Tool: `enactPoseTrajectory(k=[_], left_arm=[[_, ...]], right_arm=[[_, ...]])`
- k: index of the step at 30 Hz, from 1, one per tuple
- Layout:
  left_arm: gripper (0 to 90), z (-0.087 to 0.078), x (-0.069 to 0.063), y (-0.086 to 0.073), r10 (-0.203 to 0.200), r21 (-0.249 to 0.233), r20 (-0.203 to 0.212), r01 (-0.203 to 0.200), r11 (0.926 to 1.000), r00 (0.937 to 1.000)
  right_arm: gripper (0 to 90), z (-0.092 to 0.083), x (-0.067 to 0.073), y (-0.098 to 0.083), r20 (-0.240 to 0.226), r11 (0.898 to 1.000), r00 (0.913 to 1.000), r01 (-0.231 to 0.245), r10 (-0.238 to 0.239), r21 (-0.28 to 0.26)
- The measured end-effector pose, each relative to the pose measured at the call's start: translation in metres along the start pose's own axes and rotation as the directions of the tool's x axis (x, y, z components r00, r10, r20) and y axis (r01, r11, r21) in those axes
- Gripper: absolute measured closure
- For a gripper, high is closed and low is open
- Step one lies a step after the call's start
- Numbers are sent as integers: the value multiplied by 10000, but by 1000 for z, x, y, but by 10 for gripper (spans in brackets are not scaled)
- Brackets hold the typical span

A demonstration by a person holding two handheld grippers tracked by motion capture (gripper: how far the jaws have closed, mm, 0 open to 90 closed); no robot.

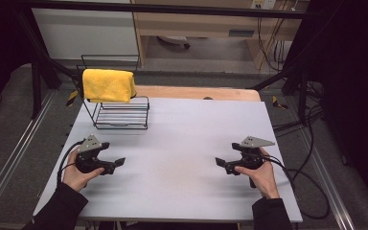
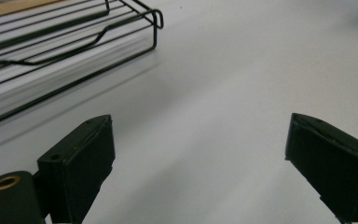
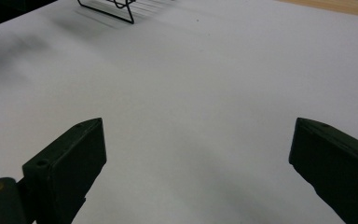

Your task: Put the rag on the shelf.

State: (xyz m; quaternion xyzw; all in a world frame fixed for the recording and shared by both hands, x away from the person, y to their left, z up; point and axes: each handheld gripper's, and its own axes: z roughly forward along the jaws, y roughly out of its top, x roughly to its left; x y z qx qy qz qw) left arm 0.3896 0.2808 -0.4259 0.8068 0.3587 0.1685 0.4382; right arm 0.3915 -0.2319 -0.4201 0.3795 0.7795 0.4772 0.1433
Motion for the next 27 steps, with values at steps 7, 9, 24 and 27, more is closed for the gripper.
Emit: enactPoseTrajectory(k=[7, 9, 24, 27], left_arm=[[82, -1, 2, -11, 2, 244, -106, 1, 9997, 9999], [82, -1, 2, -13, 12, 274, -106, -9, 9996, 9999], [82, -1, -1, -16, 176, 411, -147, -170, 9990, 9997], [82, 0, 0, -17, 176, 470, -126, -170, 9987, 9998]], right_arm=[[34, -12, -10, -20, 176, 9998, 9997, -167, 165, 142], [29, -16, -13, -25, 251, 9994, 9993, -277, 272, 200], [7, -27, -23, -42, 605, 9984, 9978, -298, 269, 485], [7, -29, -23, -42, 598, 9984, 9977, -334, 307, 456]])
